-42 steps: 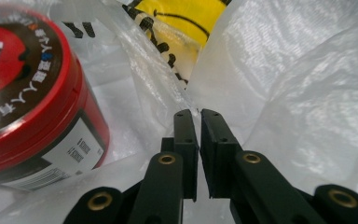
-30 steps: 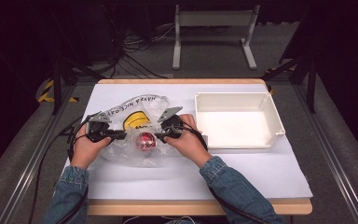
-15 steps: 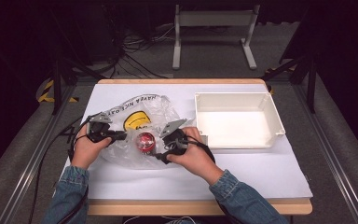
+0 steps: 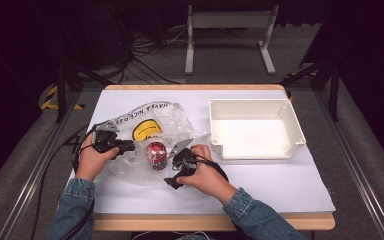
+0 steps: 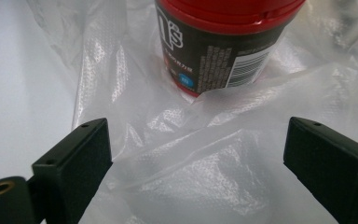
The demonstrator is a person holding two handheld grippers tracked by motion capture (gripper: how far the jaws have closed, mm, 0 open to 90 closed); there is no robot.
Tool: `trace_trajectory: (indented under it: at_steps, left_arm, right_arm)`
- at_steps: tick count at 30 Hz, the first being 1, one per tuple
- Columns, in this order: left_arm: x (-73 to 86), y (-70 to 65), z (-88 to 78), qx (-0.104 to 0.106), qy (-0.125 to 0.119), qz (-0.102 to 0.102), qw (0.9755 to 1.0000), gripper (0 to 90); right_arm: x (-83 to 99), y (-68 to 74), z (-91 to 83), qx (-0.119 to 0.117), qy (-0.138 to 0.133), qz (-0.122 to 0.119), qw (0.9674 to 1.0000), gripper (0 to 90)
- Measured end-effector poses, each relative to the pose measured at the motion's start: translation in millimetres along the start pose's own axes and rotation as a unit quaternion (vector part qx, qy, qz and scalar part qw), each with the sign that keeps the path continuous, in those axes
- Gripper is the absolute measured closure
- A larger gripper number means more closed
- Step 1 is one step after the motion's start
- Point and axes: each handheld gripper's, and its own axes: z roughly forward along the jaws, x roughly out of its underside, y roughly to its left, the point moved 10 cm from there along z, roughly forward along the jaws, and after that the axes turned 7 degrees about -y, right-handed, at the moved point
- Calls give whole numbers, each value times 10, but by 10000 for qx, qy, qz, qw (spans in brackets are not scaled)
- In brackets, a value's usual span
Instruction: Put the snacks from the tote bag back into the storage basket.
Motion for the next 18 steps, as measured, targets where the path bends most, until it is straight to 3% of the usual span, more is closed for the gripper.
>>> trace_trajectory:
  at_steps: [3,5,8,10,11,15,18]
  left_arm:
    - [-21,-8,-17,46,-82,-34,10000,665]
    - [-52,-1,-44,27,-225,-80,9997,595]
    - [-102,-5,-115,128,-492,-160,9986,522]
    - [-123,-4,-145,144,-594,-151,9980,490]
    - [-134,-5,-166,155,-640,-145,9977,432]
    - [-198,-81,-340,365,-870,-132,9955,355]
    - [-235,-125,-437,348,-922,-51,9951,345]
  right_arm:
    - [5,9,-5,-49,11,-21,10000,63]
    - [-19,14,-21,-72,-71,-23,9999,61]
    - [-117,13,-65,-54,-388,-24,9992,66]
    - [-144,12,-77,-55,-462,-36,9989,69]
    - [-199,5,-104,-34,-612,-47,9981,73]
    - [-293,18,-147,-61,-845,33,9964,76]
    - [-321,24,-167,-68,-891,25,9960,77]
